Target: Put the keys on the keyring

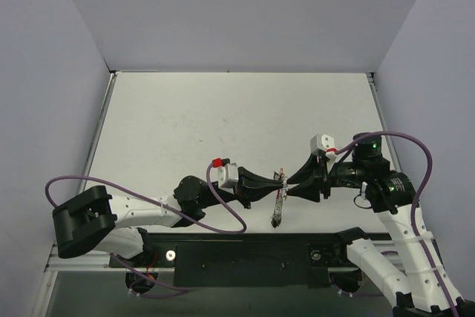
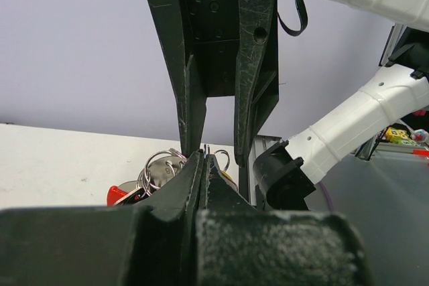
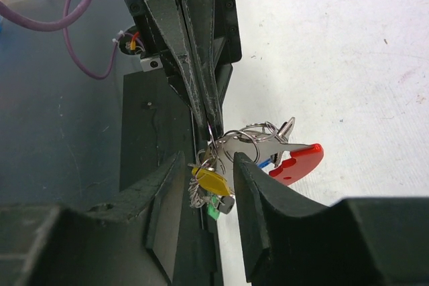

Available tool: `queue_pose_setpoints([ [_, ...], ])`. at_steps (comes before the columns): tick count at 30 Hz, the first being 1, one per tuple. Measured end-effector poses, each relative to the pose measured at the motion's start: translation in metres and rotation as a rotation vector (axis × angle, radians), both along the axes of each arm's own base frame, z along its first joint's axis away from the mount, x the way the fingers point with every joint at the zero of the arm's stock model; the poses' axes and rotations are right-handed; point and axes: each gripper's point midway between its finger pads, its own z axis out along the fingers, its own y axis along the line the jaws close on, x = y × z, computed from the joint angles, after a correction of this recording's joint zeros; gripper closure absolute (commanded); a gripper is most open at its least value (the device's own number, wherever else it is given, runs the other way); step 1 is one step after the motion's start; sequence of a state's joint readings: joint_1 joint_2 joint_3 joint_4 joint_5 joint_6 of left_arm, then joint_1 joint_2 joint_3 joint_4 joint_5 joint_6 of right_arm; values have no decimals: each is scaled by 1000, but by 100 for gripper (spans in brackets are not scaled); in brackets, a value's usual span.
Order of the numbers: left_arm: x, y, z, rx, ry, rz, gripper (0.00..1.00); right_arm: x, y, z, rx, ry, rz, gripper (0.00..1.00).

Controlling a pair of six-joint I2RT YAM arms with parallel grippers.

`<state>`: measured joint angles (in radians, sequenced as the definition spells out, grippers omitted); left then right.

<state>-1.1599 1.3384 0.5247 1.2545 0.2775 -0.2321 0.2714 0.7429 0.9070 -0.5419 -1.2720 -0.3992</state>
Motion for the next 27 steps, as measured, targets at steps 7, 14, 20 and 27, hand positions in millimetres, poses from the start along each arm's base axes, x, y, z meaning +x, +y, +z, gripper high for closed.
queue_pose_setpoints([
  [7,-3,1,-10,19,5,5,100,-8,-5,-15,-50,-30,45,66],
  [14,-1,2,-19,38,5,23,100,-11,-8,-11,-71,-82,66,60],
  [20,0,3,-20,40,4,32,100,-7,-8,-7,-77,-96,70,60],
  [27,1,2,-22,43,4,36,100,-4,-4,-10,-79,-78,84,63],
])
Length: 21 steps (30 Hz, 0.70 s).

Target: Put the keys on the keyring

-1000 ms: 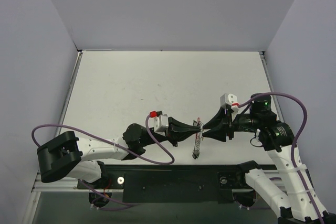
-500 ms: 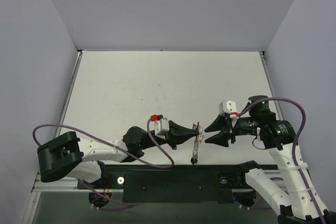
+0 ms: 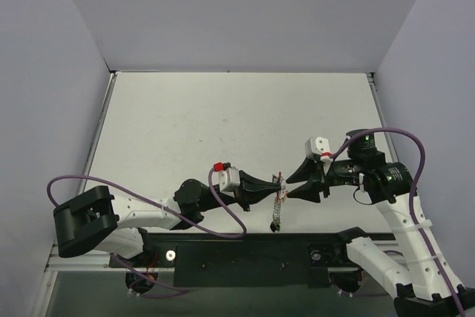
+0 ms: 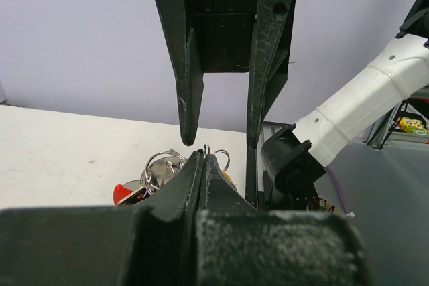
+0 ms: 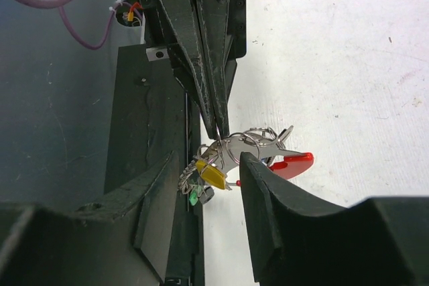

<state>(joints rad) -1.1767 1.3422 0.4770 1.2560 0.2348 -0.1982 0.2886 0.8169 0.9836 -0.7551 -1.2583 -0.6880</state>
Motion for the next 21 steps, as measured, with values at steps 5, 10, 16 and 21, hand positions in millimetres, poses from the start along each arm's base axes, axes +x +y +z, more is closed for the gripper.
queue_pose_setpoints([
  [5,1,-1,-4,9,5,4,100,3,5,0,9,6,2,67],
  [10,3,-2,-5,11,9,10,100,8,7,-4,9,26,-19,71],
  [16,4,-2,-5,10,12,19,100,11,7,-12,0,59,-42,74],
  [21,5,-1,-5,9,15,24,100,11,8,-14,-1,70,-45,78],
])
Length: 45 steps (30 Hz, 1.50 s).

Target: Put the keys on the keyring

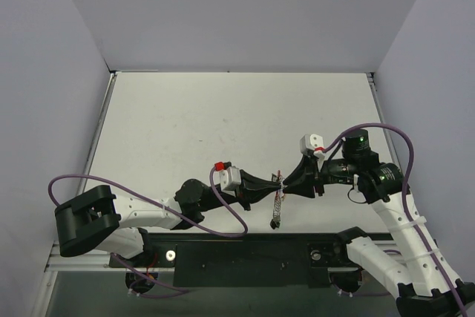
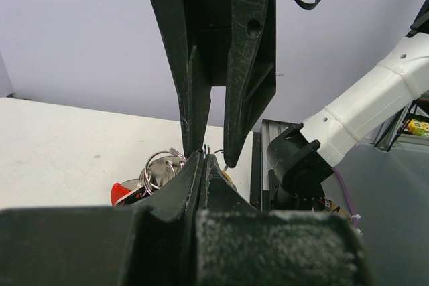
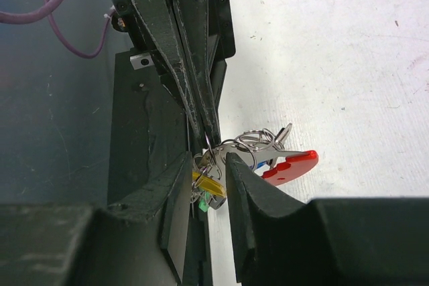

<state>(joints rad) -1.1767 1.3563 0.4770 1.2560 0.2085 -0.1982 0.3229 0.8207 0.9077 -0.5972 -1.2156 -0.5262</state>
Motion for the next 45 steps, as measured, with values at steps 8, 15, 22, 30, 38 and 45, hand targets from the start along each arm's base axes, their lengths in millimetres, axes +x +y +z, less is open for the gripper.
queue_pose_setpoints([
  [8,2,0,0,-2,4,11,100,3,2,1,7,-3,-6,79],
  [15,3,1,0,-3,7,19,100,4,3,-2,2,1,-11,77],
  [22,4,1,0,-3,9,22,100,5,2,-3,-2,-1,-16,77],
  [30,6,1,1,-5,12,31,100,6,2,-6,-13,-3,-24,79],
  [38,8,2,1,-7,17,45,100,7,4,-5,-11,2,-31,88],
  [45,9,2,2,-11,19,51,100,11,5,-4,-3,12,-51,100],
])
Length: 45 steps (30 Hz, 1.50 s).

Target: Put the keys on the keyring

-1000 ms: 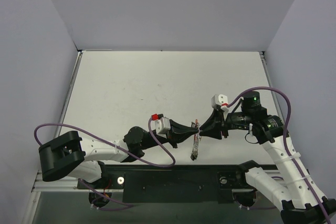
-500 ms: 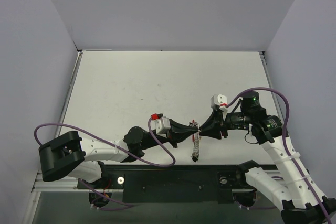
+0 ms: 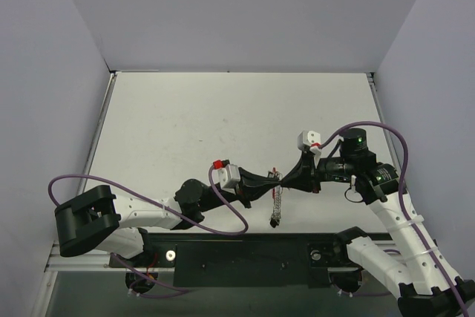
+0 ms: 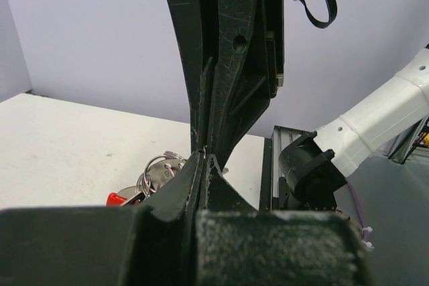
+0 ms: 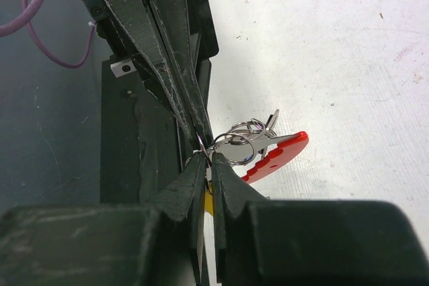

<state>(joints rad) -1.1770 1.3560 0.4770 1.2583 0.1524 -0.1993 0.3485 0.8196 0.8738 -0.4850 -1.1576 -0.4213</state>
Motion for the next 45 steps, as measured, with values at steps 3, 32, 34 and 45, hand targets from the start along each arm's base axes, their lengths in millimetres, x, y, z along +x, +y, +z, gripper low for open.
queue_pose_setpoints([
  [3,1,0,1,-5,6,6,100,1,0,1,3,10,-10,100],
  [32,14,27,48,166,150,11,34,-11,-32,-17,-277,-5,-49,100],
  [34,13,20,38,248,155,-5,37,-13,-39,-18,-337,-24,-27,100],
  [45,-9,-33,-30,507,137,-165,50,-1,-65,-8,-588,-126,185,100],
])
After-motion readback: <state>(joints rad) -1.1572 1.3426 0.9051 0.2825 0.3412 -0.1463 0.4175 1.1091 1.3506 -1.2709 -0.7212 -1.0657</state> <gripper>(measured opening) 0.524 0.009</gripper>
